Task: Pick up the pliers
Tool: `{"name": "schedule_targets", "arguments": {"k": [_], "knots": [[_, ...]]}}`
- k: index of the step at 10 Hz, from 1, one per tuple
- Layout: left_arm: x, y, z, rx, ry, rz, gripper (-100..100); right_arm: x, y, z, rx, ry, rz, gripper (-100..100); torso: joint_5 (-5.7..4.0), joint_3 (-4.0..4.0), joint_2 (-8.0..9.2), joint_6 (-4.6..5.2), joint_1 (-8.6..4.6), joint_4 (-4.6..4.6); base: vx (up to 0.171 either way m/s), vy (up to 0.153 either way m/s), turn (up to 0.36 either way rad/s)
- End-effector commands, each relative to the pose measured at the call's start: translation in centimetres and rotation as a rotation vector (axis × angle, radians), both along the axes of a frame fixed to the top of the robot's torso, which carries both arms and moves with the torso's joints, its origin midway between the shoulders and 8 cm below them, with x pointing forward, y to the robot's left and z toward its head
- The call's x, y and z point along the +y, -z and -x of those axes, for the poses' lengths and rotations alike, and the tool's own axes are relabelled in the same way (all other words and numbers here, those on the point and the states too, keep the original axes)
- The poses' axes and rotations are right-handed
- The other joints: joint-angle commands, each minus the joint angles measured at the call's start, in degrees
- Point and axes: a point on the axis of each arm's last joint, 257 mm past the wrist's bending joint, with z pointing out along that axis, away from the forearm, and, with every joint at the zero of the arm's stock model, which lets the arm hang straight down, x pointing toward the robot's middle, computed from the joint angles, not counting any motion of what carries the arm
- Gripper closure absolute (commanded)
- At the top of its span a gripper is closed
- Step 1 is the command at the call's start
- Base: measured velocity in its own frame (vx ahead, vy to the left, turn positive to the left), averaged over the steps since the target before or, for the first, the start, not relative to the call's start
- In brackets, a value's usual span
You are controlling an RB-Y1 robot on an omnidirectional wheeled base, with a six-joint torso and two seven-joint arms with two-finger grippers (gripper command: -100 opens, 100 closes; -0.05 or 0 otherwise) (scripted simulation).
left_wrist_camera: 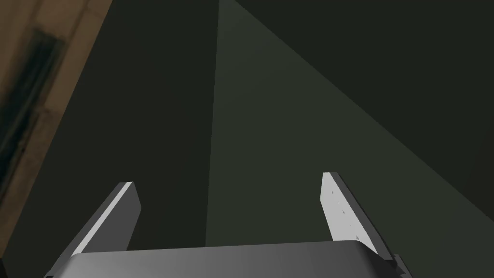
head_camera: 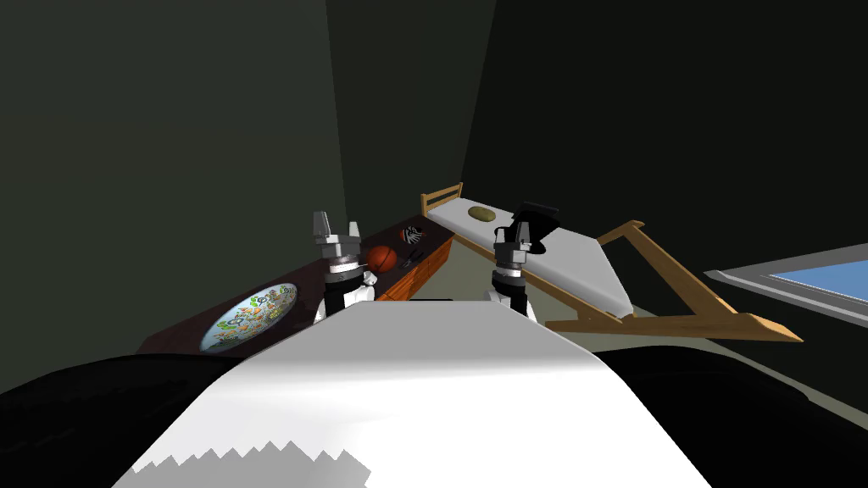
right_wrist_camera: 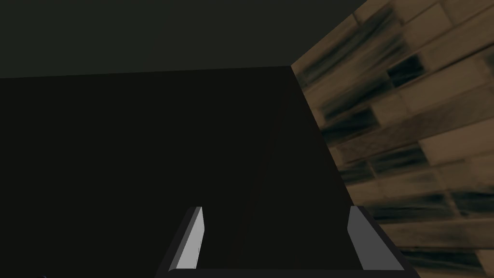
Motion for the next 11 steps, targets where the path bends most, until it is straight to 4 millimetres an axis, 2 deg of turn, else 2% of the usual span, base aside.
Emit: {"name": "schedule_targets", "arguments": {"k": [1,4,7,8,9,10,11], "knots": [[0.1,0.8,-1.0,0.035,0.018,0.000,-100,0.0,0.0,0.0,0.000,0.000,0.000,0,0.00,0.00,0.00,0.00,0.00,0.00,0.000,-0.006,0.003],[0.5,2.9,-3.2,0.115,0.047,0.017,-100,0.0,0.0,0.0,0.000,0.000,0.000,0,-0.01,-0.01,-0.02,0.00,-0.04,-0.01,0.002,-0.015,-0.005],[1.2,6.0,-6.3,0.222,0.078,0.052,-100,0.0,0.0,0.0,0.000,0.000,0.000,0,0.00,-0.03,-0.05,0.00,-0.02,-0.01,0.010,-0.010,-0.028],[1.2,6.2,-6.4,0.230,0.077,0.054,-100,0.0,0.0,0.0,0.000,0.000,0.000,0,0.00,-0.04,-0.07,0.01,-0.02,-0.02,0.009,-0.004,-0.016],[1.5,7.5,-7.5,0.274,0.087,0.070,-100,0.0,0.0,0.0,0.000,0.000,0.000,0,0.00,-0.03,-0.05,0.00,-0.01,-0.01,0.007,-0.005,-0.037],[1.5,7.6,-7.5,0.276,0.087,0.070,-100,0.0,0.0,0.0,0.000,0.000,0.000,0,0.00,-0.03,-0.05,0.01,-0.01,-0.01,0.004,-0.004,-0.016],[1.8,9.0,-8.7,0.322,0.097,0.087,-100,0.0,0.0,0.0,0.000,0.000,0.000,0,0.00,-0.02,-0.04,0.00,-0.01,-0.01,0.006,-0.004,-0.036]]}}
